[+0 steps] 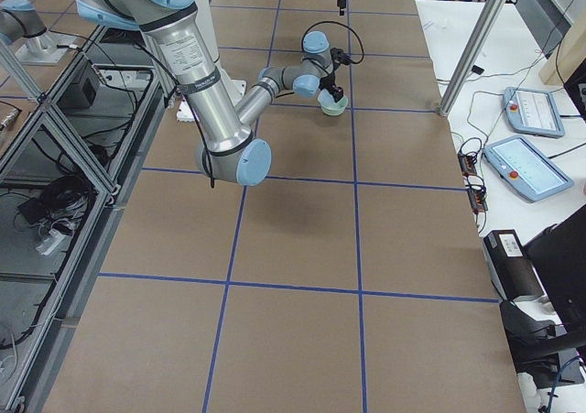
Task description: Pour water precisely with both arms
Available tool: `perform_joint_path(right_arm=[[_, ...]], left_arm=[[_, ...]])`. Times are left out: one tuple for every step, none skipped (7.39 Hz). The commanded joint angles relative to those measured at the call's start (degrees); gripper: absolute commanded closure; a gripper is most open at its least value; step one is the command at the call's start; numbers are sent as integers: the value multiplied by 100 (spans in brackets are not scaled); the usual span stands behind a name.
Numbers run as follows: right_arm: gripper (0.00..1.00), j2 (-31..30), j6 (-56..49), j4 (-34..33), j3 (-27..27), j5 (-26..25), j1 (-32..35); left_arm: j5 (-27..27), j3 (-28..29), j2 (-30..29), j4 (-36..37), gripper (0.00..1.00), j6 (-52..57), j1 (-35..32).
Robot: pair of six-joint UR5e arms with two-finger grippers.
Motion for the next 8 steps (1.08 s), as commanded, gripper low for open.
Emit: perform_joint_path(right_arm=[[100,223,-88,-683,-43,297,18],[100,267,-254,-1034,-16,333,9],[100,355,-421,-1368,-16,377,9],[100,582,-588,-1928,-16,430,9],[100,854,-668,-2439,-34,430,9],[100,1048,-852,-2748,-190,422,0],[100,1189,-1001,-2899,-470,395,-35],[100,1234,-1012,-2936,-525,404,-35]], left_arm=[[1,30,3,-8,0,2,-28],[1,39,-6,1,0,2,-37],[1,56,-6,1,0,2,-63],[-7,143,-6,-34,0,2,-63],[-7,179,-6,-51,0,2,-63],[-7,179,-6,-43,0,2,-72],[-7,197,-6,-25,0,2,-142],[-7,258,-6,-51,0,2,-186]])
